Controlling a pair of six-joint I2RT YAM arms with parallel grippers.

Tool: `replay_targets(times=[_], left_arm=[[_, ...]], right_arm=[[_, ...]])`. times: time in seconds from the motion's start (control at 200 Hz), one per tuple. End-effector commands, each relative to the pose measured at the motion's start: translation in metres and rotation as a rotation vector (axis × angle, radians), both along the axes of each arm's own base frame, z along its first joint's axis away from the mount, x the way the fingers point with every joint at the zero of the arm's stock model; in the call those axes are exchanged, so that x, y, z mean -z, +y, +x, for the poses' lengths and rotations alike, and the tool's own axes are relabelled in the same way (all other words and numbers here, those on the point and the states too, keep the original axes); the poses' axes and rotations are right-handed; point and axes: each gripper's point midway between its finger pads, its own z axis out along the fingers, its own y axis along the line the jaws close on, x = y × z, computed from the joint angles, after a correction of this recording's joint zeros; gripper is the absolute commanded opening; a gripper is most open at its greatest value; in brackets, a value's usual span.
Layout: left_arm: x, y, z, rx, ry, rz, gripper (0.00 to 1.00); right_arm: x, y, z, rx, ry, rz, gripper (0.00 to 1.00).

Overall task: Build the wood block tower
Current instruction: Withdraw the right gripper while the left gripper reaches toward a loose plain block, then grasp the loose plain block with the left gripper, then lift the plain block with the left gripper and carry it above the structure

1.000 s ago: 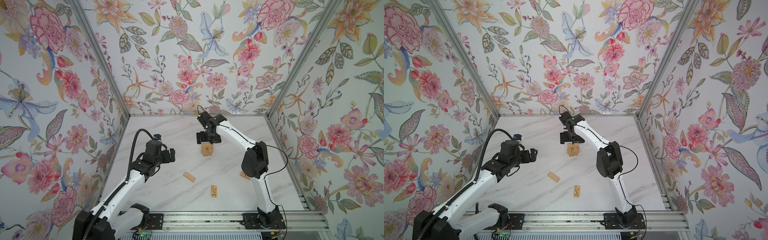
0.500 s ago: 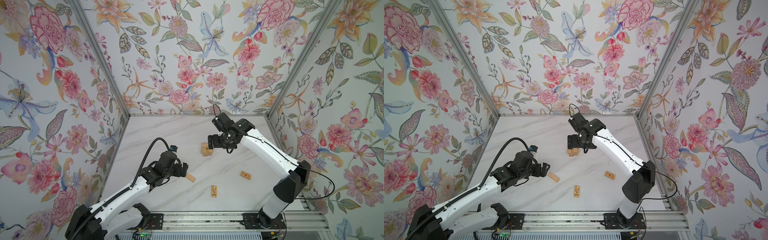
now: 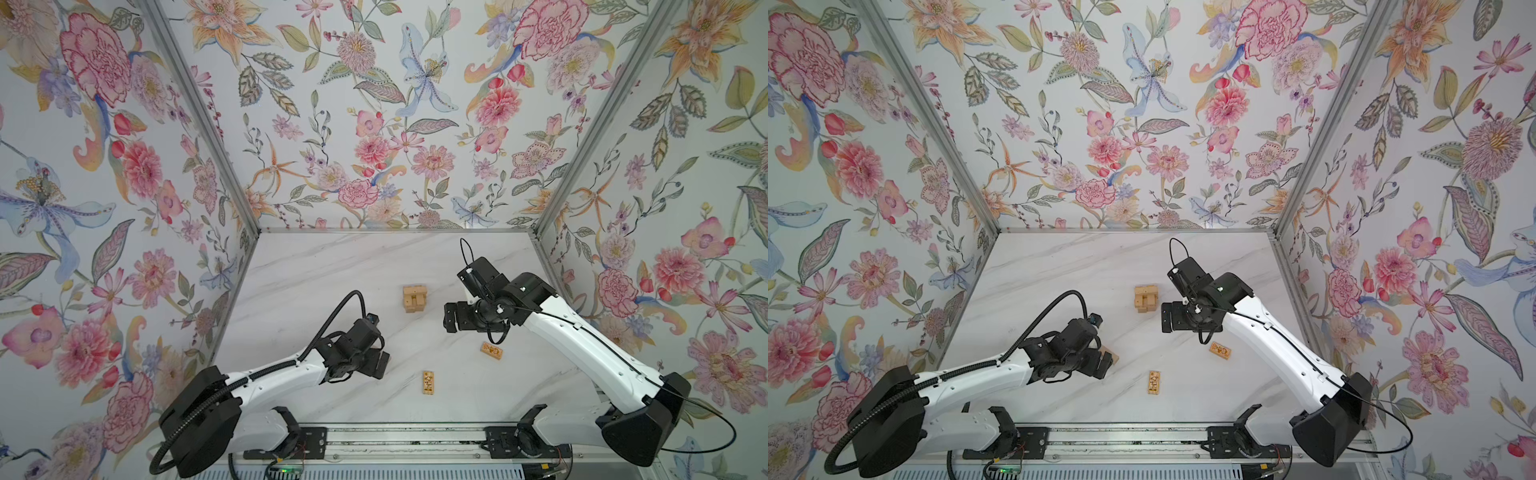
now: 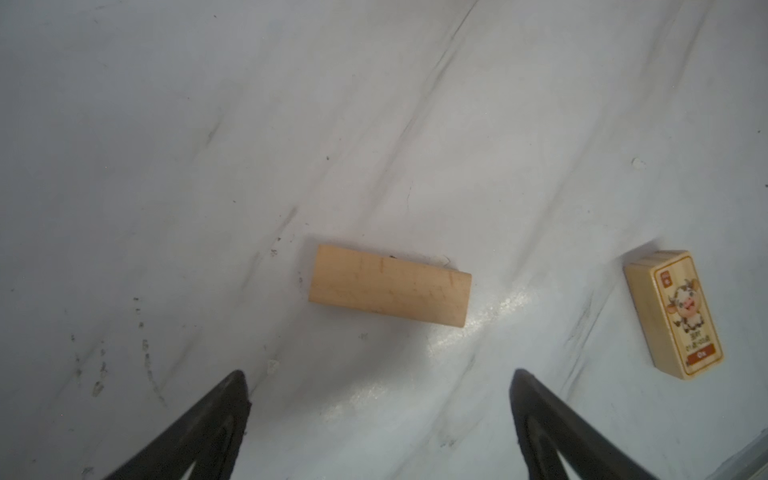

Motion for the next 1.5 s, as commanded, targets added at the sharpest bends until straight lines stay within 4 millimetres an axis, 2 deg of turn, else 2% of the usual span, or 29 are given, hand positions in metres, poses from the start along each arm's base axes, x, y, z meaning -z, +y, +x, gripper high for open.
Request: replay_targets(times=[0.0, 0.11, 0.135, 0.36, 0.44, 0.465, 0.485, 0.6, 1.066, 1.306, 1.496], left_arm=[[-0.004, -0.014, 0.008, 0.092, -0.025, 0.036, 0.99], [0.003, -0.021, 0.013, 0.140, -0.013, 0.084, 0.99], [0.004, -0.024, 0.014, 0.151, -0.013, 0.086, 0.99], [0.015, -0.037, 0.020, 0.223, 0.019, 0.120, 0.99], [0.013, -0.038, 0.022, 0.229, 0.013, 0.126, 0.99], [0.013, -0.038, 0.022, 0.232, 0.015, 0.126, 0.99], [0.023, -0.036, 0.021, 0.232, 0.038, 0.148, 0.99], [0.028, -0.031, 0.020, 0.229, 0.051, 0.162, 0.99], [0.040, -0.007, 0.017, 0.195, 0.067, 0.198, 0.99], [0.035, -0.011, 0.023, 0.182, 0.044, 0.187, 0.93], [0.034, -0.016, 0.026, 0.176, 0.048, 0.177, 0.76]], right_arm=[[0.000, -0.004, -0.008, -0.013, 0.004, 0.030, 0.99], [0.001, -0.006, -0.014, -0.021, 0.006, 0.044, 0.99], [0.000, -0.013, -0.010, 0.006, 0.004, 0.048, 0.99], [-0.001, -0.027, -0.009, 0.035, 0.005, 0.076, 0.99], [-0.001, -0.031, -0.008, 0.046, 0.008, 0.086, 0.99], [-0.001, -0.032, -0.008, 0.048, 0.009, 0.090, 0.99], [-0.001, -0.033, -0.008, 0.049, 0.011, 0.092, 0.99], [-0.001, -0.035, -0.006, 0.054, 0.013, 0.098, 0.99], [0.002, -0.037, -0.001, 0.059, 0.028, 0.092, 0.99], [0.002, -0.037, 0.000, 0.061, 0.031, 0.090, 0.99], [0.002, -0.037, 0.002, 0.057, 0.031, 0.088, 0.99]])
